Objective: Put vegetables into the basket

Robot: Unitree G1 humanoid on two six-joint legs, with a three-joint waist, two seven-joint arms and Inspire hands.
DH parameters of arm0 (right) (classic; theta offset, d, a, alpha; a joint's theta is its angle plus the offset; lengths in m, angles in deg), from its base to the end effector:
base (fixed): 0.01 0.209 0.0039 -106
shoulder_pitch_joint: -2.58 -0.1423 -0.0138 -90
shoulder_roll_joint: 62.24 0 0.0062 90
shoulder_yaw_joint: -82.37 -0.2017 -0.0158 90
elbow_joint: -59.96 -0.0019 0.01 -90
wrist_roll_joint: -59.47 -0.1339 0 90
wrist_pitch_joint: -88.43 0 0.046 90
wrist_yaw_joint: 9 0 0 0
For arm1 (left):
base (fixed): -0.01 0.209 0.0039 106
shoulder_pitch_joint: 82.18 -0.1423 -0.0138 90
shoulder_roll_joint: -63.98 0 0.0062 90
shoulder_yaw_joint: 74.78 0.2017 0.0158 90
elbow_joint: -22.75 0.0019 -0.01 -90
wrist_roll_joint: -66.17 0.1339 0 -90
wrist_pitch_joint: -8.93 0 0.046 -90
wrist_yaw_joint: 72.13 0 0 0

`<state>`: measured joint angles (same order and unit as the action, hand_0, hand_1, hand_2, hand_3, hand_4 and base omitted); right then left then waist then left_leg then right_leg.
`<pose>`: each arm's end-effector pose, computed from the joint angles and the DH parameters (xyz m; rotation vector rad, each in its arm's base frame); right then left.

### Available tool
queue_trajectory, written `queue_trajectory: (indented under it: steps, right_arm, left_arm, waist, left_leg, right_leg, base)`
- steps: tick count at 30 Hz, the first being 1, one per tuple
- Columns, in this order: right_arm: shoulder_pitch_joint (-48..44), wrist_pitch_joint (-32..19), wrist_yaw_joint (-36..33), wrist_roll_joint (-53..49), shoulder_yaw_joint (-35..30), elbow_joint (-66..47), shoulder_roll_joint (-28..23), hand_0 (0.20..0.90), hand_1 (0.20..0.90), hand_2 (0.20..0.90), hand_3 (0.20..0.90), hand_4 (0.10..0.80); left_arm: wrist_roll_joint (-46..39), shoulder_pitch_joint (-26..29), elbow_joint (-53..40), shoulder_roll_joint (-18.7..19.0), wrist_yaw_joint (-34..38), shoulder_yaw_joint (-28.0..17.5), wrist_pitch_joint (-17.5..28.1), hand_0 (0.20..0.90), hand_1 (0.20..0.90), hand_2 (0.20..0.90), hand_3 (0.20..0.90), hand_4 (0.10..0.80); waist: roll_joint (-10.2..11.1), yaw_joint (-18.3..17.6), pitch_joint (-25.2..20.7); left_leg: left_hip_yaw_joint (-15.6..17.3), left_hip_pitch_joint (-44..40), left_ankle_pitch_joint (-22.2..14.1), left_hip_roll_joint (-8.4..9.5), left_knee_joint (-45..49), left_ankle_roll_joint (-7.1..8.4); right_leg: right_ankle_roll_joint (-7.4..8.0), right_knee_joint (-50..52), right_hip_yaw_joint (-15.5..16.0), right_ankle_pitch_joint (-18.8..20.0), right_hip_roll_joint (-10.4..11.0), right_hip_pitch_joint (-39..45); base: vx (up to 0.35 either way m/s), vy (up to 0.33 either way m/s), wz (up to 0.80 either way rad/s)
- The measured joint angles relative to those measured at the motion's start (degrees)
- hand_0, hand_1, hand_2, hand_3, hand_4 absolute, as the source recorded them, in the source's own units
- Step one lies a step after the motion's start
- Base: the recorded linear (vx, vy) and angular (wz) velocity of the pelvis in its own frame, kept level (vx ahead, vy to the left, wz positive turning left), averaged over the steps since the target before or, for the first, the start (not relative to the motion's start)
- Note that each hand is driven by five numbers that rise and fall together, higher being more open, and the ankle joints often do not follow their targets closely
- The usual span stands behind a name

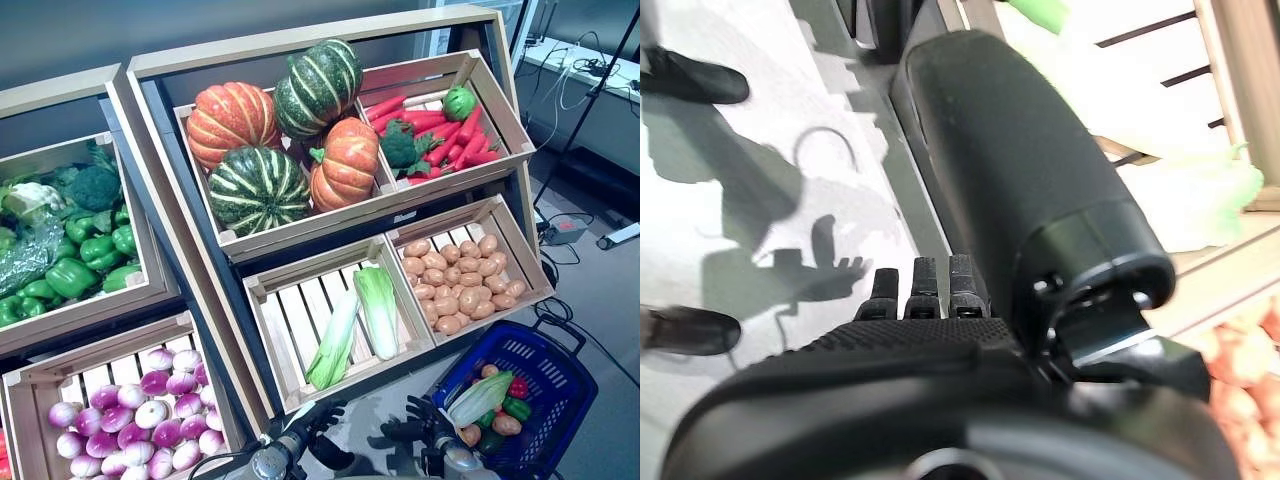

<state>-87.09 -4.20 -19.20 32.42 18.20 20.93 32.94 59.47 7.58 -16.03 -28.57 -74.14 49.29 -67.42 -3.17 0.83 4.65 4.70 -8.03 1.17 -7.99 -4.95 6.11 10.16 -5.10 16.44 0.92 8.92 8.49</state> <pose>0.1136 -0.1619 -0.1144 -0.0185 0.9229 -0.0545 0.1105 0.1586 -0.1112 0.3042 0.7314 -0.4623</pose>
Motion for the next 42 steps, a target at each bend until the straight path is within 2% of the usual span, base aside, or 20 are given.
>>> queue_trajectory:
  steps: [2,7,12,19,24,29,33,34,36,37,40,42]
  right_arm:
    - [-0.1,-0.1,-0.3,1.4,0.0,-1.4,-0.6,0.900,0.900,0.900,0.900,0.800]
    - [-0.3,-0.2,-0.3,2.0,-0.7,-1.9,-1.2,0.900,0.900,0.900,0.900,0.800]
    - [-0.8,-0.2,-0.3,2.0,-0.9,-2.0,-2.6,0.900,0.900,0.900,0.900,0.800]
    - [2.7,-0.2,-0.3,4.7,-3.9,-7.8,-3.0,0.900,0.900,0.900,0.900,0.800]
    - [5.2,-0.2,-0.4,4.6,-5.2,-12.0,-2.9,0.900,0.900,0.900,0.900,0.800]
    - [5.3,-0.2,-2.3,4.6,-5.1,-13.1,-1.7,0.900,0.900,0.900,0.900,0.800]
    - [0.8,-0.2,-2.3,4.3,-4.8,-13.0,-2.2,0.900,0.900,0.900,0.900,0.800]
    - [-1.2,-0.2,-2.3,4.1,-4.3,-13.0,-2.6,0.900,0.900,0.900,0.900,0.800]
    - [-4.3,-0.2,-2.3,4.1,-3.9,-12.9,-3.0,0.900,0.900,0.900,0.900,0.800]
    - [-4.7,-0.2,-2.3,4.0,-3.8,-13.0,-3.1,0.900,0.900,0.900,0.900,0.800]
    - [-6.0,-0.7,-2.3,3.9,-3.0,-13.3,-4.5,0.900,0.900,0.900,0.900,0.800]
    - [-5.7,-0.7,-2.3,3.9,-3.0,-13.3,-5.1,0.900,0.900,0.900,0.900,0.800]
  left_arm:
    - [-2.4,-0.1,-2.8,0.3,0.9,-1.8,1.0,0.900,0.900,0.900,0.900,0.800]
    - [-2.6,0.6,-9.4,3.0,1.8,-2.2,3.6,0.900,0.900,0.900,0.900,0.800]
    - [-2.6,0.8,-20.5,6.9,1.7,-2.4,4.6,0.900,0.900,0.900,0.900,0.800]
    - [-4.4,0.4,-30.7,9.6,0.3,-8.8,8.6,0.900,0.900,0.900,0.900,0.800]
    - [-2.3,0.4,-29.8,9.6,8.2,-12.8,9.1,0.900,0.900,0.900,0.900,0.800]
    - [5.3,1.3,-26.7,9.5,19.9,-12.7,8.2,0.900,0.900,0.900,0.900,0.800]
    - [7.9,10.5,-20.6,9.2,27.5,-10.6,5.5,0.900,0.900,0.900,0.900,0.800]
    - [8.3,13.3,-19.7,9.4,29.3,-10.6,4.8,0.900,0.900,0.900,0.900,0.800]
    - [8.4,17.4,-17.8,9.2,31.2,-10.6,3.5,0.900,0.900,0.900,0.900,0.800]
    - [8.7,17.9,-17.4,9.2,31.7,-10.6,3.2,0.900,0.900,0.900,0.900,0.800]
    - [9.4,20.4,-16.4,9.1,34.1,-10.6,2.8,0.900,0.900,0.900,0.900,0.800]
    - [9.4,21.4,-16.3,9.1,35.2,-10.6,2.8,0.900,0.900,0.900,0.900,0.800]
  waist:
    - [0.1,0.3,1.0]
    - [-0.2,0.3,2.6]
    - [-0.6,0.7,4.3]
    - [0.3,0.8,4.9]
    - [0.7,0.5,5.1]
    - [1.8,0.2,5.5]
    - [2.5,-0.3,9.8]
    - [2.9,-0.6,11.9]
    - [3.7,-1.1,14.6]
    - [3.9,-1.7,15.0]
    - [4.1,-2.7,16.9]
    - [4.2,-3.1,17.5]
  left_leg:
    - [-0.2,0.1,0.0,0.00,0.0,0.03]
    - [-1.3,1.2,0.4,0.01,0.1,0.05]
    - [-1.9,2.0,0.7,0.02,0.0,0.06]
    - [-2.1,1.8,0.8,0.02,-0.1,0.11]
    - [-1.7,1.0,0.8,-0.01,-0.1,0.11]
    - [-0.7,2.0,0.7,0.01,0.4,-0.01]
    - [0.1,8.8,-0.4,0.30,7.2,-0.52]
    - [0.5,11.2,-1.5,0.26,10.9,-0.61]
    - [0.5,14.6,-3.5,0.47,16.3,-0.91]
    - [0.6,15.5,-4.0,0.47,17.9,-0.97]
    - [0.4,22.8,-9.8,-0.12,30.4,-1.39]
    - [0.3,25.9,-11.2,-0.12,34.7,-1.60]
  right_leg:
    - [0.00,0.0,0.1,0.0,0.0,0.0]
    - [-0.04,0.0,1.4,0.0,0.0,-0.5]
    - [-0.07,0.0,1.6,0.0,0.0,-1.0]
    - [-0.07,0.0,1.6,0.0,0.0,-0.8]
    - [-0.06,0.0,1.3,0.0,-0.1,-0.2]
    - [-0.18,1.6,-0.2,-0.1,0.2,-2.6]
    - [-0.78,9.3,-2.3,-1.3,1.4,-10.5]
    - [-1.35,13.4,-3.4,-2.2,1.8,-13.4]
    - [-1.54,18.5,-4.4,-4.2,2.8,-16.9]
    - [-1.84,20.0,-4.8,-4.7,3.0,-18.0]
    - [-1.84,30.3,-6.9,-8.6,3.9,-24.9]
    - [-2.03,34.6,-8.1,-9.7,4.4,-28.3]
  base:
    - [-0.035,0.000,0.03]
    - [-0.027,0.012,0.11]
    - [0.030,-0.002,0.07]
    - [0.109,-0.014,0.01]
    - [0.102,0.004,-0.03]
    - [-0.047,0.084,-0.12]
    - [-0.200,0.083,-0.14]
    - [-0.168,0.055,-0.22]
    - [-0.120,0.047,-0.14]
    - [-0.127,0.054,-0.13]
    - [-0.104,0.056,-0.15]
    - [-0.069,0.048,-0.07]
